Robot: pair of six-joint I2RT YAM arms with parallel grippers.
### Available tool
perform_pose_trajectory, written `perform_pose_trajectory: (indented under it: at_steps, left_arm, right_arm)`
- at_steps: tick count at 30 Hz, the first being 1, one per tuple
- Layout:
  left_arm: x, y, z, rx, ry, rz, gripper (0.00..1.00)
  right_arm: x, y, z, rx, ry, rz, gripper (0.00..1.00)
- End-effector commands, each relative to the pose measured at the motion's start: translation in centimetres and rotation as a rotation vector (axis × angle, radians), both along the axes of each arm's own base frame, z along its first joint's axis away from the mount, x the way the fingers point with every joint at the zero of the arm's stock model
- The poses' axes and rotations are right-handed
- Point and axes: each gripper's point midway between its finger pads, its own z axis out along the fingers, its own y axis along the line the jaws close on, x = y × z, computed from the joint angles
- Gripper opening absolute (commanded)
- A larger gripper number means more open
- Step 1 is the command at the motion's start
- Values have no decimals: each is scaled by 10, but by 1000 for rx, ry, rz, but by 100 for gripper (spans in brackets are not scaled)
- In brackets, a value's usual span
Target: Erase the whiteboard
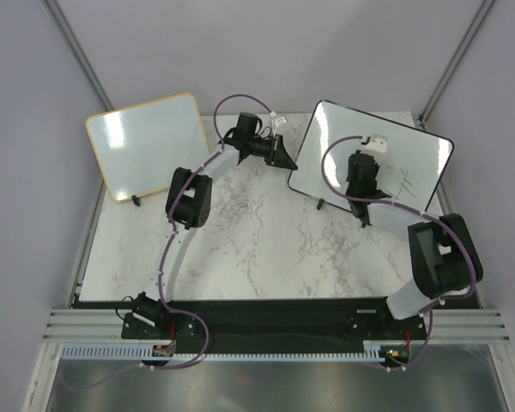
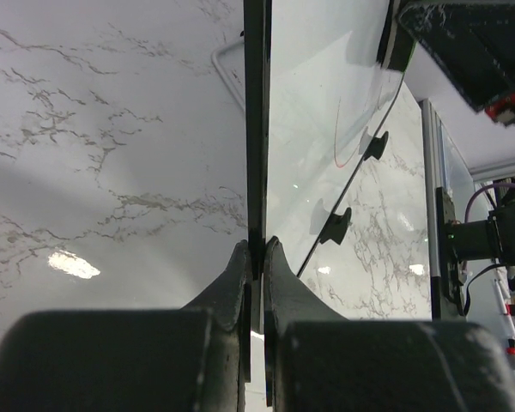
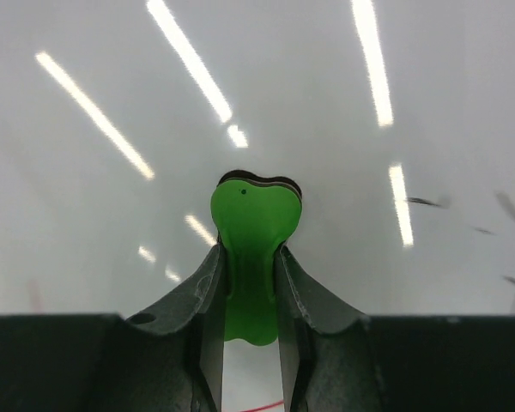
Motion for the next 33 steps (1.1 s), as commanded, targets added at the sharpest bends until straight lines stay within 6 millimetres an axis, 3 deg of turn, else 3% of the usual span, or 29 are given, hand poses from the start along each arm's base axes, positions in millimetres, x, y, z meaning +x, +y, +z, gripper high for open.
perform_pose_trajectory:
  at_steps: [1, 2, 3, 6, 9, 11, 12, 14, 15, 17, 19, 20, 21, 22, 23, 25, 26, 29, 30, 32, 33]
  left_arm:
    - [19, 4, 26, 12, -142, 43, 2]
    - [18, 4, 27, 12, -143, 42, 2]
    - [20, 4, 27, 14, -147, 47, 2]
    - [20, 4, 28, 13, -150, 47, 2]
    - [19, 4, 27, 16, -146, 46, 2]
    - [18, 4, 27, 15, -150, 42, 2]
    - [19, 5, 27, 18, -148, 44, 2]
    - [19, 5, 27, 18, -155, 45, 2]
    - [20, 5, 27, 20, -156, 46, 2]
    - [19, 4, 28, 19, -157, 45, 2]
    - [20, 5, 28, 20, -158, 47, 2]
    - [20, 5, 27, 21, -156, 47, 2]
    - [20, 5, 28, 19, -156, 47, 2]
    - [20, 5, 27, 18, -157, 45, 2]
    - [20, 5, 28, 20, -156, 46, 2]
    - [19, 5, 27, 20, -154, 45, 2]
    - [19, 5, 27, 20, -156, 44, 2]
    - [19, 5, 27, 20, -154, 43, 2]
    - [20, 6, 27, 21, -154, 45, 2]
    - [20, 7, 26, 20, -155, 45, 2]
    - [20, 7, 25, 23, -153, 46, 2]
  right_arm:
    - [-38, -88, -2, 5, 15, -220, 0]
    - [-51, -115, 13, 8, -19, -294, 0]
    - [-63, -128, 11, -5, -10, -328, 0]
    - [-84, -159, 30, -25, -47, -392, 0]
    - [-81, -162, 42, -33, -72, -362, 0]
    - [-70, -156, 36, -26, -42, -313, 0]
    - [-56, -151, 47, -7, -62, -282, 0]
    - [-35, -127, 33, 29, -19, -182, 0]
    - [-23, -118, 41, 33, -38, -158, 0]
    - [-5, -91, 32, 33, -26, -91, 0]
    - [12, -52, 36, 34, -46, -5, 0]
    - [19, -38, 24, 24, -19, 26, 0]
    - [28, -11, 29, 21, -31, 84, 0]
    - [33, 2, 26, 9, -24, 111, 0]
    - [37, 23, 14, -18, 8, 160, 0]
    - [48, 38, 19, -38, 0, 182, 0]
    - [50, 42, 10, -43, 18, 182, 0]
    - [53, 34, 21, -26, -25, 133, 0]
    - [48, 26, 16, -15, -23, 115, 0]
    - [42, 3, 27, 7, -59, 62, 0]
    - [32, -9, 18, 16, -43, 28, 0]
